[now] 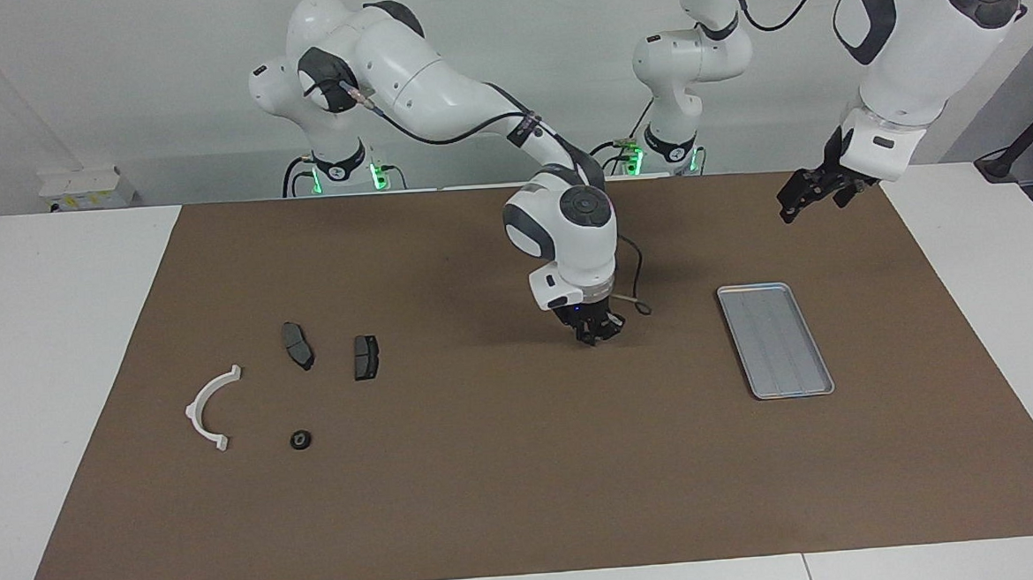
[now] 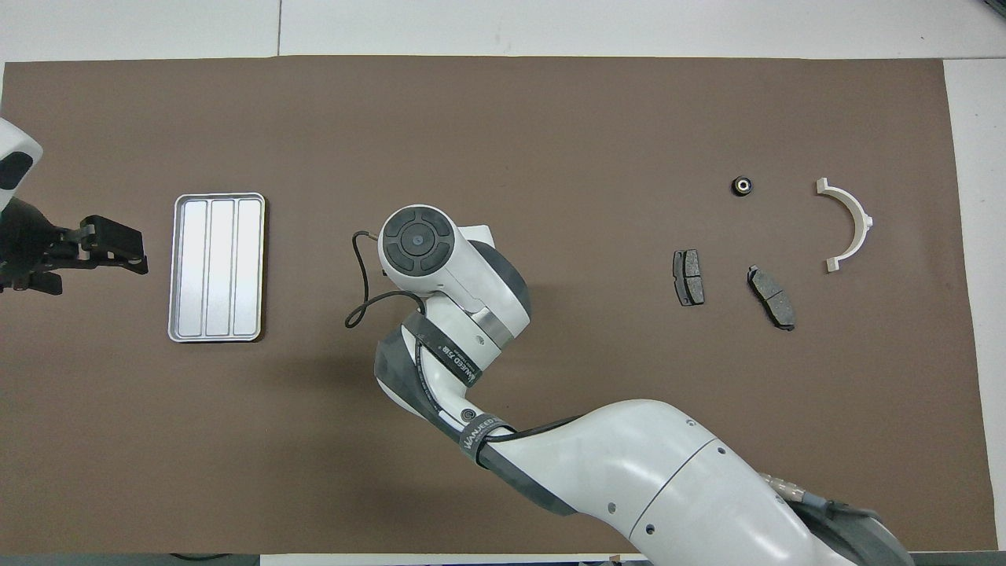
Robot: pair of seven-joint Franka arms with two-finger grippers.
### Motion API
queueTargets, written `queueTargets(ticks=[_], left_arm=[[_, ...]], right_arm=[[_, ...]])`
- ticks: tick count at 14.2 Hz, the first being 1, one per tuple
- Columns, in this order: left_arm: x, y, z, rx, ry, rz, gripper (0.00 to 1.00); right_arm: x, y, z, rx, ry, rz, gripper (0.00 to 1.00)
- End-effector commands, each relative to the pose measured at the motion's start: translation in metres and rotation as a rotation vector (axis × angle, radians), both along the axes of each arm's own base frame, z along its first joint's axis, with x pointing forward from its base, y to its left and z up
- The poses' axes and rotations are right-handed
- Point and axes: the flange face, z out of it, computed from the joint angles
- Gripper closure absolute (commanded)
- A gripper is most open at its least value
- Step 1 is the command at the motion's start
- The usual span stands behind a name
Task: Pick bearing gear from pile to tray
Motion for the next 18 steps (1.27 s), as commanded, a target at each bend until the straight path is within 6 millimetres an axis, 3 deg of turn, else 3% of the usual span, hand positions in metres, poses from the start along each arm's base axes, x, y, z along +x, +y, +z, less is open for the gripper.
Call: queueTargets(ticks=[1,3,4,5,6,9,12,15,16,18], left_arm=[[-0.008,-0.001,0.001,-0.01,-0.006,-0.007,0.0],[-0.008,-0.002,0.001,-0.01,-0.007,-0.01,0.0],[-0.008,-0.004,0.002,-0.01,-0.01,-0.013,0.0],[-0.008,-0.004,0.002,-0.01,-0.012,-0.013,0.0],[-0.008,-0.005,0.002,-0.01,-0.01,-0.016,0.0],[-0.003,-0.005,0.001,-0.019,-0.048,-0.009,0.0],[-0.003,-0.02,-0.016,-0.052,-0.088,0.042,0.0],[0.004,-0.086,-0.04,-0.053,-0.123,0.174,0.0],[0.006,-0.121,-0.055,-0.054,-0.118,0.185,0.0],[0.008,-0.161,-0.075,-0.06,-0.131,0.247,0.0]], right_arm=[[-0.001,-0.003,-0.006,-0.012,-0.016,-0.011,1.0],[-0.002,-0.003,-0.006,-0.023,-0.006,-0.01,0.96],[-0.004,-0.003,-0.005,-0.038,0.007,-0.006,0.1],[-0.001,-0.011,-0.005,-0.077,0.031,-0.015,0.0],[0.008,-0.018,0.011,-0.095,0.038,-0.027,0.0],[0.036,-0.046,0.085,-0.105,0.061,-0.016,0.0],[0.065,-0.116,0.161,-0.068,0.029,0.11,0.0],[0.093,-0.211,0.202,-0.094,0.026,0.374,0.0],[0.104,-0.248,0.206,-0.097,0.025,0.461,0.0],[0.125,-0.319,0.2,-0.099,0.025,0.615,0.0]])
